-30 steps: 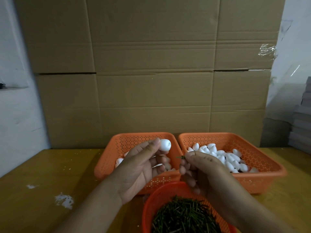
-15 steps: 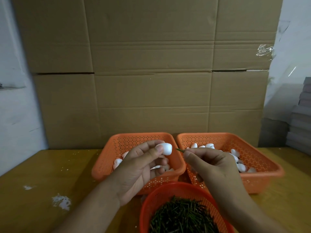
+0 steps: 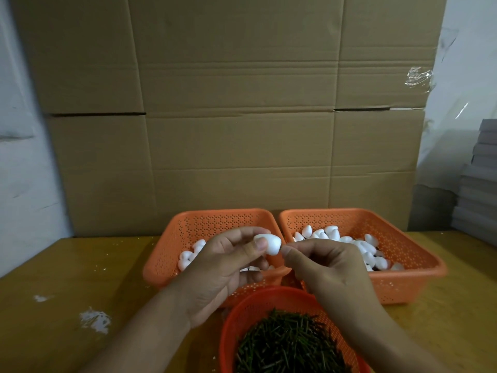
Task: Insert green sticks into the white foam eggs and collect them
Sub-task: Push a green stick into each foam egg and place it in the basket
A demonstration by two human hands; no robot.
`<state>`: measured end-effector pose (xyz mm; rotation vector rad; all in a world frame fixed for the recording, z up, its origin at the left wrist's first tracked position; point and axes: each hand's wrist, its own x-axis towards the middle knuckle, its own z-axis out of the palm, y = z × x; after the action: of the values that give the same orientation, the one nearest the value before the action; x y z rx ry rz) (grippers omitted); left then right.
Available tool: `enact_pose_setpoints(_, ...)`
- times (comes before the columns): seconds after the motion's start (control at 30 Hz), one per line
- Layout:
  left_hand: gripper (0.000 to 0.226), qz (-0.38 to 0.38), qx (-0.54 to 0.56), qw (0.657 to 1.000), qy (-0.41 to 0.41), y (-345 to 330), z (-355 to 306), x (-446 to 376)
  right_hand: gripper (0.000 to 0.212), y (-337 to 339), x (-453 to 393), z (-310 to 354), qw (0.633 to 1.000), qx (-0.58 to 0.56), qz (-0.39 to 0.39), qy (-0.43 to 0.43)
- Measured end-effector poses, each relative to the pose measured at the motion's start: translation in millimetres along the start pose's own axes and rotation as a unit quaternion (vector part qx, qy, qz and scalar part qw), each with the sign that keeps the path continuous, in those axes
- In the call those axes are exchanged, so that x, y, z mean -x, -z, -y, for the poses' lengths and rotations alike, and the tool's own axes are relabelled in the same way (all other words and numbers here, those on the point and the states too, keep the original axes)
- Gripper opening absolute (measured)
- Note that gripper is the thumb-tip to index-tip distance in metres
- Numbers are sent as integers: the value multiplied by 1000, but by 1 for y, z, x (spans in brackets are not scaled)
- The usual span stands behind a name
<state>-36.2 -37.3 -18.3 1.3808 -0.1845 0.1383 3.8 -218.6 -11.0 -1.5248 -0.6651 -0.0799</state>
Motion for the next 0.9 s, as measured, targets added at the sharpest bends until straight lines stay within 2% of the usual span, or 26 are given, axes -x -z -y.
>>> enact_pose_setpoints(0.53, 38, -14, -6, 1000, -4, -1, 0, 0, 31, -1, 0, -3, 999, 12, 32, -2)
enact_pose_setpoints(0.9, 37, -21, -47, 998, -38, -3, -2, 2, 28, -2, 2, -6, 993, -55, 73, -72)
